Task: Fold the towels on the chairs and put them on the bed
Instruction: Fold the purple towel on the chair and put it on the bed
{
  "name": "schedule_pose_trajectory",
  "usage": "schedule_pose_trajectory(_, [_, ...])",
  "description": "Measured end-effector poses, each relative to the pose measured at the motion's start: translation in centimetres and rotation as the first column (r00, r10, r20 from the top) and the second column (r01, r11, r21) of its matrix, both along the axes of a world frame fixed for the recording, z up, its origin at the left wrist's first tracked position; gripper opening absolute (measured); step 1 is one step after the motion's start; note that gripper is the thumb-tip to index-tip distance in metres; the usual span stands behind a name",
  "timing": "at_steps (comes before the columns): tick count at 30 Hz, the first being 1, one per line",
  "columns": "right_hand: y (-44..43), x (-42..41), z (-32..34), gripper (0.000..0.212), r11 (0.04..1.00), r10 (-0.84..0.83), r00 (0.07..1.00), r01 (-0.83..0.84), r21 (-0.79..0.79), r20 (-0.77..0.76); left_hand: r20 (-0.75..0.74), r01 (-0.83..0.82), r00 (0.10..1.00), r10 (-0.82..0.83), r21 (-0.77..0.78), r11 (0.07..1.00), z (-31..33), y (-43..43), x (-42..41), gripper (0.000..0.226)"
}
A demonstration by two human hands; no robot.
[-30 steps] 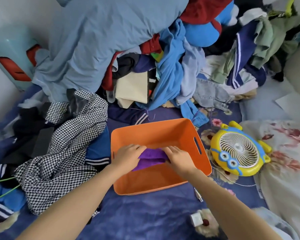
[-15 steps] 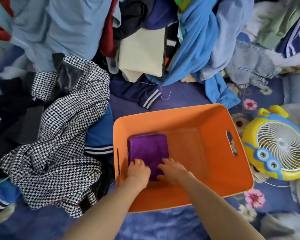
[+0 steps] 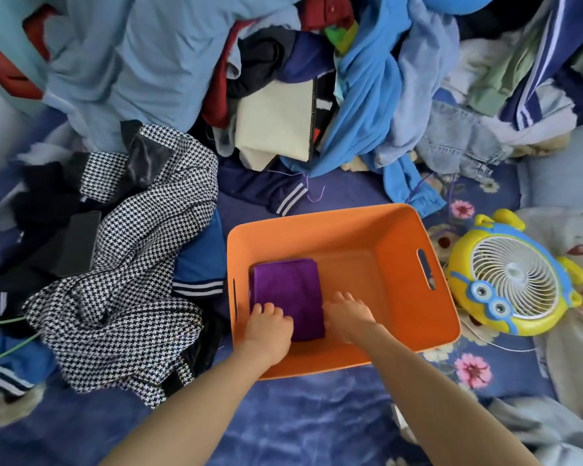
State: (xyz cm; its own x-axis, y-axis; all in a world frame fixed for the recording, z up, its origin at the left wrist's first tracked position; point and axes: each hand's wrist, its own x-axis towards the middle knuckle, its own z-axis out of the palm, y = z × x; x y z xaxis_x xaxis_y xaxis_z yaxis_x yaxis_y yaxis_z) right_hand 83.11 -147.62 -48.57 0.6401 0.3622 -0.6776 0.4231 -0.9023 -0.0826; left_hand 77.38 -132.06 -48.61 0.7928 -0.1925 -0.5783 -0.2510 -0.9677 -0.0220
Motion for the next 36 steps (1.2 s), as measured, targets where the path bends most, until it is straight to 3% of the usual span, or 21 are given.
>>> schedule_pose_trajectory(14, [-1.2,-5.3,13.9,0.041,0.996,-0.073,0.983,0.065,0.056,0.167,0.225,-0.181,0.958,0.178,-0.005,0.983,12.8,1.6,-6.0,0.033])
schedule_pose_trajectory(26, [-2.7,-9.3,22.2,0.05,0.959,-0.094,0.944,0.0,0.285,0.317,0.414,-0.268,0.846,0.336,-0.214,0.939,20.5,4.3,-11.6,0.034])
schedule_pose_trajectory(36, [-2.4,-12.5,28.0,0.053,0.924,-0.134,0.875,-0.06,0.378,0.466,0.57,-0.156,0.708,0.418,-0.451,0.879,25.8,7.0,-12.7,0.039])
